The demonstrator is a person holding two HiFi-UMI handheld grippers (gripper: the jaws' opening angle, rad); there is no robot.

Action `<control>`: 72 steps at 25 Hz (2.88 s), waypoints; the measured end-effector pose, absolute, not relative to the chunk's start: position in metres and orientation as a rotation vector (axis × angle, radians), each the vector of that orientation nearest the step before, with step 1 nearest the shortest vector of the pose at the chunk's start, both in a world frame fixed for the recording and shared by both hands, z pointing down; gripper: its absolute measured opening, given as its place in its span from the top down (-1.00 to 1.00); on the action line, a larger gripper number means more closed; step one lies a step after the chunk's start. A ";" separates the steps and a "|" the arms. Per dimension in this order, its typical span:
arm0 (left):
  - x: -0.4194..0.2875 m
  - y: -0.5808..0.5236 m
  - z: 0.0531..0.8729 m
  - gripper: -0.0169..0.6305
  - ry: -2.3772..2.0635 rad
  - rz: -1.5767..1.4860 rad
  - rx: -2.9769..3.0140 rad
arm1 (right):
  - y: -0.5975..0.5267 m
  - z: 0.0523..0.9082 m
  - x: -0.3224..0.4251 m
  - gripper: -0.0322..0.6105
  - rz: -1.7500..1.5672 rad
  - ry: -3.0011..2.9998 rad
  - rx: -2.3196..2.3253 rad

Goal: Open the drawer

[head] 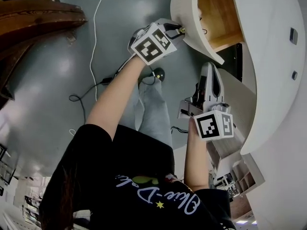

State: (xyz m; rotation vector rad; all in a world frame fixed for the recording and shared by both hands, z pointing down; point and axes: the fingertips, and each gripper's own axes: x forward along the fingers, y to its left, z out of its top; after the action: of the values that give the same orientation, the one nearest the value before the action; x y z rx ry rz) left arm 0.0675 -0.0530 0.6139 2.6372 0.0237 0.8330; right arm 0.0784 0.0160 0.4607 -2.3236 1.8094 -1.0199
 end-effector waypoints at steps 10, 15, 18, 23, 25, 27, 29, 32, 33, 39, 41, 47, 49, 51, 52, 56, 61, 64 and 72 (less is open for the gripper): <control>0.057 -0.054 0.608 0.64 0.020 0.842 2.639 | 0.017 0.457 0.068 0.90 -1.038 1.826 -2.296; 0.053 -0.053 0.604 0.64 0.025 0.852 2.633 | 0.015 0.451 0.064 0.90 -1.042 1.828 -2.290; 0.054 -0.052 0.605 0.64 0.026 0.856 2.630 | 0.013 0.451 0.066 0.90 -1.038 1.832 -2.283; 0.052 -0.053 0.604 0.64 0.022 0.862 2.627 | 0.011 0.447 0.065 0.90 -1.027 1.847 -2.273; 0.052 -0.052 0.605 0.64 0.018 0.864 2.625 | 0.011 0.447 0.066 0.90 -1.027 1.849 -2.272; 0.053 -0.052 0.607 0.64 0.015 0.867 2.623 | 0.012 0.449 0.066 0.90 -1.030 1.849 -2.269; 0.053 -0.052 0.608 0.64 0.015 0.873 2.622 | 0.013 0.450 0.066 0.90 -1.033 1.851 -2.266; 0.052 -0.053 0.606 0.64 0.017 0.874 2.629 | 0.015 0.446 0.066 0.90 -1.032 1.849 -2.263; 0.051 -0.053 0.605 0.64 0.019 0.877 2.630 | 0.015 0.445 0.067 0.90 -1.030 1.849 -2.263; 0.051 -0.053 0.605 0.64 0.018 0.892 2.627 | 0.016 0.441 0.073 0.90 -1.020 1.850 -2.261; 0.051 -0.053 0.604 0.64 0.013 0.892 2.622 | 0.016 0.440 0.072 0.90 -1.018 1.853 -2.256; 0.050 -0.053 0.604 0.64 0.012 0.890 2.618 | 0.021 0.437 0.069 0.90 -1.015 1.861 -2.254; 0.049 -0.053 0.604 0.64 0.003 0.890 2.617 | 0.024 0.436 0.070 0.90 -1.014 1.852 -2.258; 0.049 -0.053 0.603 0.64 -0.003 0.889 2.617 | 0.027 0.435 0.071 0.90 -1.011 1.845 -2.261; 0.050 -0.053 0.603 0.64 -0.006 0.889 2.617 | 0.028 0.435 0.071 0.90 -1.010 1.843 -2.262; 0.050 -0.054 0.603 0.64 -0.019 0.873 2.602 | 0.033 0.434 0.072 0.90 -1.001 1.824 -2.262; 0.046 -0.054 0.600 0.62 -0.044 0.874 2.589 | 0.039 0.429 0.073 0.90 -0.982 1.803 -2.263; 0.043 -0.055 0.596 0.60 -0.064 0.884 2.593 | 0.044 0.425 0.077 0.90 -0.967 1.786 -2.266; 0.025 -0.057 0.577 0.62 -0.133 0.833 2.608 | 0.054 0.418 0.081 0.90 -0.935 1.746 -2.267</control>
State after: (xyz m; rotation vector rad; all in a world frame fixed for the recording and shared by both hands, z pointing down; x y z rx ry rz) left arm 0.0252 -0.0574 0.5768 2.6085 -0.1329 0.8334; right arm 0.0809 0.0543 0.4179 -2.2671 1.7461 -0.9346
